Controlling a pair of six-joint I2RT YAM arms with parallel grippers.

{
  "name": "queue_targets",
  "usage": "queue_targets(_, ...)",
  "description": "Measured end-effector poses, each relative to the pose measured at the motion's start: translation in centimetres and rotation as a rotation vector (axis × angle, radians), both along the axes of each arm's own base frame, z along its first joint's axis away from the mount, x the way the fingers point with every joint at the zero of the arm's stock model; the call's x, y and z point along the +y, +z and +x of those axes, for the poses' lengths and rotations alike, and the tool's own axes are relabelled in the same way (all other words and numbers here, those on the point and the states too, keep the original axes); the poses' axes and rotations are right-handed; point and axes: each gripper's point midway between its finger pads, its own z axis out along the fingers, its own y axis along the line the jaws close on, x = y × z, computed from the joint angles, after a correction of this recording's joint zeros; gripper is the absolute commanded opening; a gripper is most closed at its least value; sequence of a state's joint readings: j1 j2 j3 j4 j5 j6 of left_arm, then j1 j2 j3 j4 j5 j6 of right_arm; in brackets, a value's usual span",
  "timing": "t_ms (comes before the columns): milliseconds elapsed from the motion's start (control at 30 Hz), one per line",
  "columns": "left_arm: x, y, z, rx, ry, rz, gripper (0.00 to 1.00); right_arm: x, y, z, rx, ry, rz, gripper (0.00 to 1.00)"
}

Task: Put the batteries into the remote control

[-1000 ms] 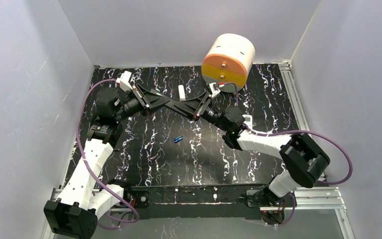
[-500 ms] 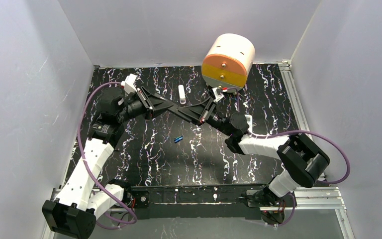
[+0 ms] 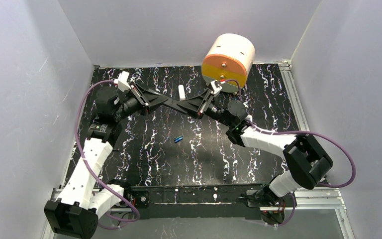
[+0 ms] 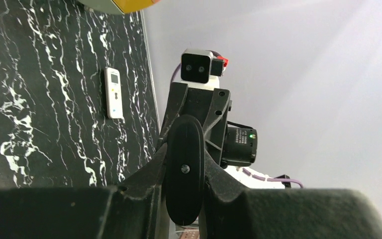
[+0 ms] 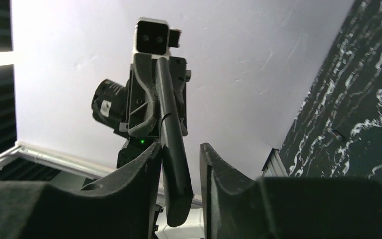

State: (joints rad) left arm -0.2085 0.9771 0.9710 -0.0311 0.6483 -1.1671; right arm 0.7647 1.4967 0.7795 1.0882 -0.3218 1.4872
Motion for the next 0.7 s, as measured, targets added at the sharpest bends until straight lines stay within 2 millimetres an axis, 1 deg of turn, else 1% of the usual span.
queue_targets(100, 0.5, -0.6, 0.7, -0.009, 0.025, 0.008, 0.0, 0.4, -0.9, 0.9, 0.059, -0.008, -0.061, 0.59)
queue_targets(233, 0.6, -1.8, 1.1, -0.004, 0.031, 0.028, 0.0, 0.6, -2.9, 1.4, 0.128, -0.012, -0.132, 0.71)
queue_targets(333, 0.6, -2.4, 1.4, -0.003, 0.03, 0.045, 0.0, 0.4, -4.2, 1.5, 0.163, -0.027, -0.189, 0.73)
queue_targets(400, 0.6, -2.6, 1.5, -0.006, 0.028, 0.053, 0.0, -0.1, -4.5, 1.3, 0.164, -0.048, -0.232, 0.73)
queue_targets(467, 0.5, -2.6, 1.6, -0.012, 0.026, 0.056, 0.0, -0.6, -4.5, 1.0, 0.154, -0.061, -0.262, 0.7)
queue_targets(633, 0.5, -2.7, 1.9, -0.023, 0.022, 0.059, 0.0, -1.8, -4.3, 0.3, 0.126, -0.091, -0.324, 0.52)
queue_targets(700, 0.5, -2.8, 2.0, -0.023, 0.021, 0.062, 0.0, -2.0, -4.7, 0.2, 0.126, -0.093, -0.346, 0.44)
